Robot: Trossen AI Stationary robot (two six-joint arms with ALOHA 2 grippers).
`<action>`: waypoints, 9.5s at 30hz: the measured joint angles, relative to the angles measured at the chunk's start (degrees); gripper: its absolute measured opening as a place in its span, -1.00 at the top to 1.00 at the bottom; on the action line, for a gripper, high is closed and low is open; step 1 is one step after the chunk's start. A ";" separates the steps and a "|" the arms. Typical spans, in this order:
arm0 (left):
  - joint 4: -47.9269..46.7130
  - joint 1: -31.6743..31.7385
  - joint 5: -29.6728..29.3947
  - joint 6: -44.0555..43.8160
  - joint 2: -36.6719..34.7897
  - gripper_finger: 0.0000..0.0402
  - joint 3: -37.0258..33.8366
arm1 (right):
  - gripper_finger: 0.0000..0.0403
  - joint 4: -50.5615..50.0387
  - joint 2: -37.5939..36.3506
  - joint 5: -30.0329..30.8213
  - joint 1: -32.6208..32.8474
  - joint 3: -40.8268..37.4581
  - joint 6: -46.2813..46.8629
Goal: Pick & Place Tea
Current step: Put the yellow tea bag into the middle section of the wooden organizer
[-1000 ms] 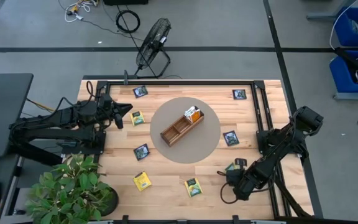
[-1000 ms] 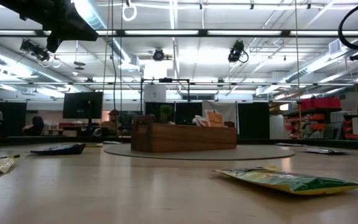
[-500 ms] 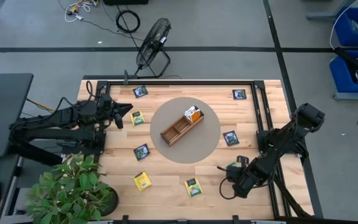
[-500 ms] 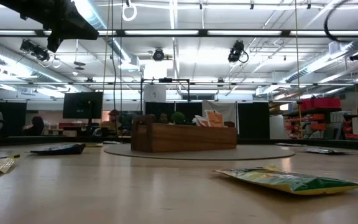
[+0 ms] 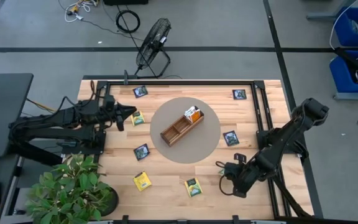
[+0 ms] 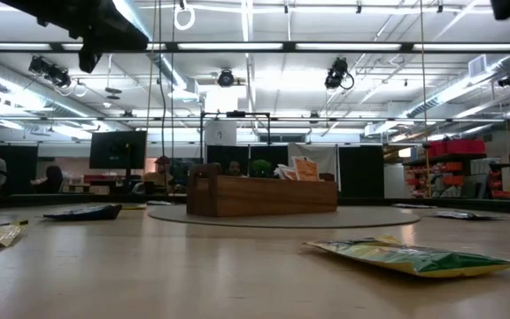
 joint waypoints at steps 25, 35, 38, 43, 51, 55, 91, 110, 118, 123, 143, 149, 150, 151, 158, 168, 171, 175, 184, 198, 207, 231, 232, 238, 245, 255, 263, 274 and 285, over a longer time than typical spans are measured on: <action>25.73 -0.07 16.86 7.01 26.75 0.71 1.95 | 1.00 0.88 -8.57 -5.92 -14.41 1.37 -6.73; 25.66 -3.07 24.13 14.37 40.37 0.45 11.81 | 1.00 4.53 -8.57 -9.16 -20.69 1.39 -11.31; 25.46 -3.07 24.76 14.17 44.39 0.29 14.49 | 1.00 4.47 -8.57 -9.82 -22.54 2.18 -13.30; 25.56 -3.60 29.53 16.33 50.45 0.14 19.55 | 1.00 4.12 -8.55 -10.06 -25.37 5.12 -16.72; 25.39 -5.42 32.22 17.85 55.45 0.13 23.27 | 1.00 0.85 -8.57 -10.04 -28.90 9.34 -19.25; 25.72 -6.33 32.13 18.15 57.02 0.13 23.37 | 1.00 0.97 -8.56 -10.06 -30.32 10.96 -20.18; 28.64 -7.74 30.21 20.65 66.19 0.13 28.59 | 1.00 2.72 -7.72 -12.11 -34.67 15.10 -22.39; 28.86 -6.69 28.74 19.77 66.23 0.94 28.57 | 0.99 7.43 -7.74 -11.67 -34.83 15.10 -22.62; 28.42 -6.39 29.53 16.41 66.23 0.96 28.57 | 0.68 6.18 -8.87 -11.48 -34.94 15.03 -23.84; 28.06 -6.39 29.46 16.30 66.23 0.96 28.57 | 0.32 1.66 -10.00 -11.50 -34.93 15.03 -23.87; 31.32 -6.34 27.67 13.56 66.30 0.96 28.50 | 0.27 -3.96 -9.21 -7.61 -33.47 15.03 -25.14; 31.50 -6.34 27.65 13.51 66.30 0.96 28.50 | 0.75 -3.92 -9.21 -7.13 -33.55 15.03 -25.32; 31.50 -6.34 27.64 13.50 66.30 0.96 28.50 | 0.86 -3.84 -9.21 -7.04 -33.67 15.03 -25.56; 31.48 -6.34 27.63 13.49 66.30 0.94 28.50 | 0.93 -3.64 -9.21 -7.02 -33.81 15.03 -25.90; 32.33 -6.25 27.69 10.28 65.32 0.73 28.50 | 0.98 -4.18 -9.50 -6.51 -34.63 15.03 -27.34; 27.29 -4.83 27.73 10.93 61.24 0.60 27.73 | 0.99 -9.84 -11.15 -3.54 -34.71 15.03 -31.19; 29.94 -4.42 27.17 10.52 59.01 0.63 25.87 | 1.00 -12.24 -11.37 -3.52 -35.37 15.03 -33.01; 32.18 -3.72 26.13 10.51 54.86 0.68 22.55 | 1.00 -12.76 -11.35 -3.74 -35.95 15.03 -36.92; 33.16 -2.19 20.11 8.20 40.78 0.70 12.74 | 1.00 -11.37 -10.97 -5.34 -41.38 15.03 -47.53; 31.18 -2.21 7.97 2.93 19.44 0.70 0.01 | 1.00 -3.30 -6.55 -16.06 -50.49 15.03 -66.67; 22.34 -2.21 5.02 3.26 11.84 0.70 -0.02 | 1.00 -4.08 1.28 -17.13 -52.17 20.71 -76.29; 8.74 -2.21 -0.06 4.21 -1.86 0.70 -0.02 | 1.00 -14.06 22.44 -10.73 -55.66 37.74 -104.55; 8.67 -2.21 -0.06 4.18 -2.06 0.70 -0.02 | 1.00 -14.04 23.15 -10.13 -55.67 38.13 -105.36; 8.58 -2.21 -0.15 4.07 -2.07 0.70 -0.02 | 1.00 -13.76 25.96 -7.88 -55.68 38.83 -110.62; 7.46 -2.21 -0.16 4.03 -2.07 0.70 -0.02 | 1.00 -10.99 26.75 -7.88 -55.66 38.81 -111.28; 7.08 -2.21 -0.17 3.00 -2.07 0.70 -0.02 | 1.00 -10.00 26.75 -10.78 -54.62 38.81 -110.58; 6.59 -2.21 -0.17 2.96 -2.07 0.70 -0.02 | 1.00 -9.42 29.24 -10.93 -54.59 38.81 -110.32; 6.59 -2.21 -0.17 3.01 -2.07 0.70 -0.02 | 1.00 -11.55 28.89 -7.47 -55.09 38.81 -110.75; 6.17 -2.21 -0.17 3.28 -1.99 0.70 -0.02 | 1.00 -11.04 29.32 -6.46 -55.57 38.79 -111.50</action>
